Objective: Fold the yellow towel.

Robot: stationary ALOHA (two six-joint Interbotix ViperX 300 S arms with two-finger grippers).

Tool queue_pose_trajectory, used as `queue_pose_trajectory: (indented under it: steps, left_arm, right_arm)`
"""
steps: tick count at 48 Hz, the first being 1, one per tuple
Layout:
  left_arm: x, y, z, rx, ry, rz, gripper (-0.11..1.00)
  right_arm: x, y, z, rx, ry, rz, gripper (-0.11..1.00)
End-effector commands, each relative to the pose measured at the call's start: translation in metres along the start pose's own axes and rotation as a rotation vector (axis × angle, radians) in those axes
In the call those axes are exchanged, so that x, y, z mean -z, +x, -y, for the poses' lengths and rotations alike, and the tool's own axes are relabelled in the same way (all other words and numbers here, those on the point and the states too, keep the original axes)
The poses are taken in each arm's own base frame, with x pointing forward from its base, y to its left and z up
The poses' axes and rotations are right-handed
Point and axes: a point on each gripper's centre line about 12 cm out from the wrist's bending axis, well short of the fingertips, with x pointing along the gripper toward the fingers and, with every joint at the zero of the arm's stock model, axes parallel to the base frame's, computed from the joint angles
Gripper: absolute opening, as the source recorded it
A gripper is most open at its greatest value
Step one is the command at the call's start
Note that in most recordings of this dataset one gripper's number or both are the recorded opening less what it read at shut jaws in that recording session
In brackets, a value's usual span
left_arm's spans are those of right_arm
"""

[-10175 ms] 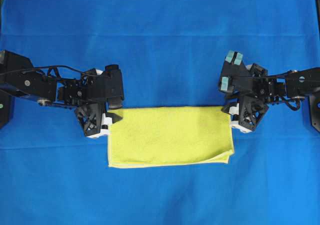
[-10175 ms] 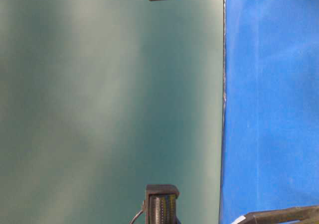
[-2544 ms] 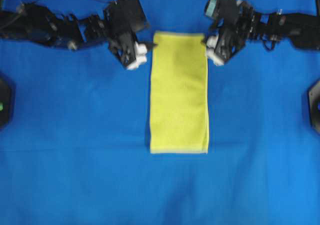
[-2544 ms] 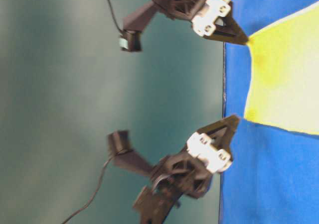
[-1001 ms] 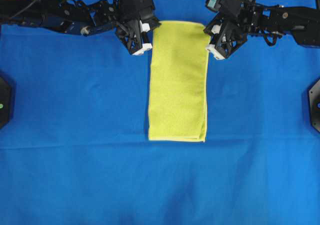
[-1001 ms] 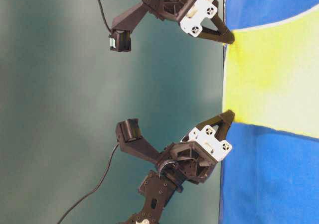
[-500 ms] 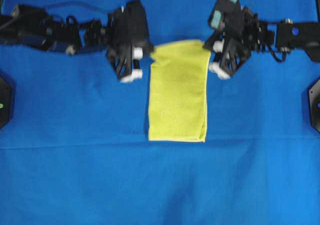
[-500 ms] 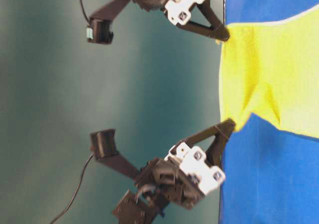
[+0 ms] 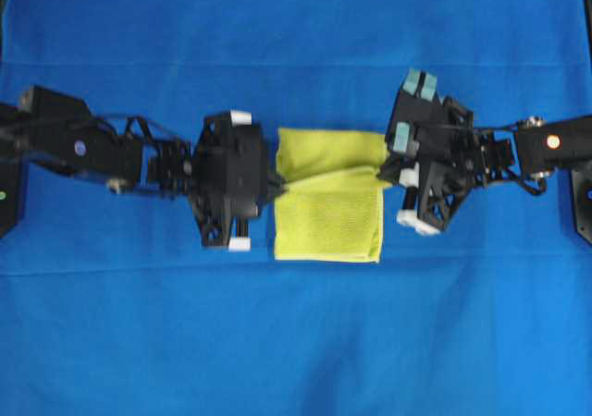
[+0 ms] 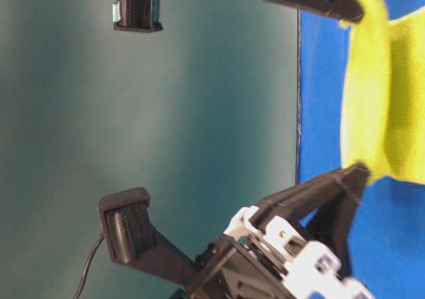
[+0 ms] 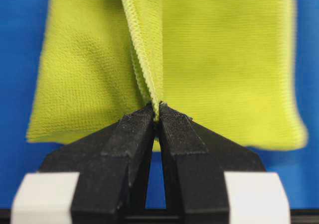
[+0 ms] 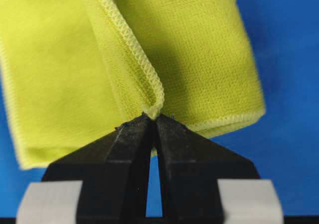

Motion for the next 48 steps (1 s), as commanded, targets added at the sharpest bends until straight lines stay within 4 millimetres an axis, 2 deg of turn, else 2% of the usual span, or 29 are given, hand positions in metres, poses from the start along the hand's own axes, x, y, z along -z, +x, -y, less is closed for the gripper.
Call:
queue_pose_trajectory:
  steps: [1, 10, 24, 39, 42, 48]
  left_arm:
    - [-0.010, -0.003, 0.016, 0.031, 0.011, 0.012, 0.03]
    - [-0.003, 0.002, 0.033, 0.065, 0.014, -0.017, 0.03]
    - [0.006, 0.012, 0.034, 0.065, 0.026, -0.043, 0.03]
    - [0.001, 0.012, 0.034, 0.063, 0.021, 0.003, 0.05]
    - [0.000, 0.012, 0.034, 0.063, 0.020, 0.007, 0.15]
    - [-0.001, 0.011, 0.034, 0.063, 0.026, 0.011, 0.45]
  right_arm:
    - [0.000, -0.005, -0.012, -0.026, -0.013, 0.009, 0.04]
    - [0.008, -0.001, -0.025, -0.047, -0.016, -0.014, 0.04]
    - [0.010, 0.015, -0.031, -0.077, -0.014, -0.012, 0.04]
    - [0.009, 0.025, -0.039, -0.104, -0.011, -0.006, 0.05]
    - [0.008, 0.024, -0.042, -0.110, -0.017, -0.002, 0.15]
    - [0.005, 0.022, -0.050, -0.124, -0.030, 0.005, 0.51]
